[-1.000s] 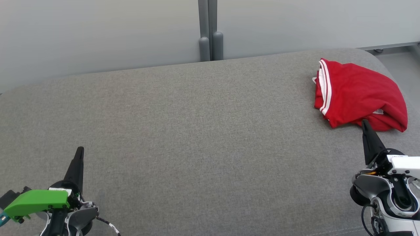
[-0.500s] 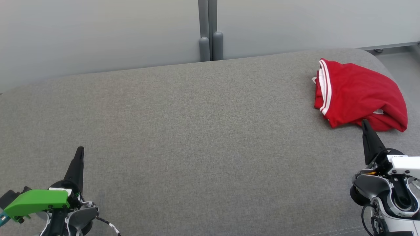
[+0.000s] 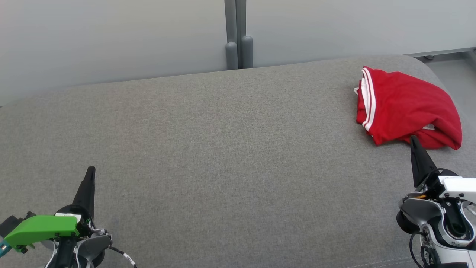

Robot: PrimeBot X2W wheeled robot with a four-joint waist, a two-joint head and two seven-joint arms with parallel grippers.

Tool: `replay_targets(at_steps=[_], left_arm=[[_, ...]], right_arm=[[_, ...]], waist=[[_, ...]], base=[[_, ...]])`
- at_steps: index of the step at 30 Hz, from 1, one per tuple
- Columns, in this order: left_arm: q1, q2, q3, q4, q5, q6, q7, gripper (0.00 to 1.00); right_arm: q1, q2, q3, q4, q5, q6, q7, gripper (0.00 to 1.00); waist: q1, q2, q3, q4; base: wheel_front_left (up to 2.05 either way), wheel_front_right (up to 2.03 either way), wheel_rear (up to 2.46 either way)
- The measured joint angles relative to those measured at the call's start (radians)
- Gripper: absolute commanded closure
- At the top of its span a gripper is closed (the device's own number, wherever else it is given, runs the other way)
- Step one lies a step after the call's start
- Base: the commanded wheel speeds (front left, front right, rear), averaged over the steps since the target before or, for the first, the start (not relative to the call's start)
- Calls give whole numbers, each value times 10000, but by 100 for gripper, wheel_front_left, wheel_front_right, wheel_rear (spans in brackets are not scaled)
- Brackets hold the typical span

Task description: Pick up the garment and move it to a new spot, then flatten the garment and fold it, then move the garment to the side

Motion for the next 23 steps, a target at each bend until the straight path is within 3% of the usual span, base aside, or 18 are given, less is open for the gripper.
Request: replay_targets(at_steps=[23], left_arm=[[0,-2,-4,-10,0,0,0,100]], right_arm=[[0,25,-2,-4,0,0,0,100]], waist=[[0,0,0,0]], base=[[0,0,0]])
